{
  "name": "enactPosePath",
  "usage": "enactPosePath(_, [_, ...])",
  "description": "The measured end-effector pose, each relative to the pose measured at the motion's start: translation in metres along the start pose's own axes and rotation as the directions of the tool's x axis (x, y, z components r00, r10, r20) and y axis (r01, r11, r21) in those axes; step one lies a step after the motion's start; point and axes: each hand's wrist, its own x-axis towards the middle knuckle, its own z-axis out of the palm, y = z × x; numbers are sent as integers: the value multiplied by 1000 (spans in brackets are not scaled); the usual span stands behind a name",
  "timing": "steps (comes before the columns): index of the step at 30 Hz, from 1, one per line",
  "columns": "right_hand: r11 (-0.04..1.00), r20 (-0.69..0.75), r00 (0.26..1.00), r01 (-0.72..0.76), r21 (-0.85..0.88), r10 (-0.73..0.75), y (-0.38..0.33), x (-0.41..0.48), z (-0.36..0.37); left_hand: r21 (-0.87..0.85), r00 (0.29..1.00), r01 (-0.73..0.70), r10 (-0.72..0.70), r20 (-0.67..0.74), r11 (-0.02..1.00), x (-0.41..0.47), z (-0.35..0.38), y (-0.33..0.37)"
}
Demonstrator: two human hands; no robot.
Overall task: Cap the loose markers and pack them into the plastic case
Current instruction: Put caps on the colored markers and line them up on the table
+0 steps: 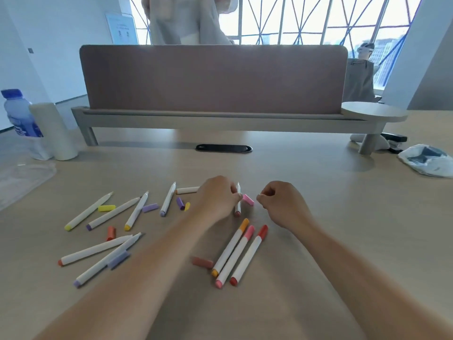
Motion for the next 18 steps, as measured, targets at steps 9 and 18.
enactPosePath(9, [1000, 26, 1000, 8, -17, -8, 1, 13, 2, 200, 988, 80, -105, 114, 977, 20, 15, 19])
enactPosePath(18, [999, 36, 999, 35, 10, -35, 3, 6, -5, -156, 978, 200, -206, -22, 967, 9, 11, 9])
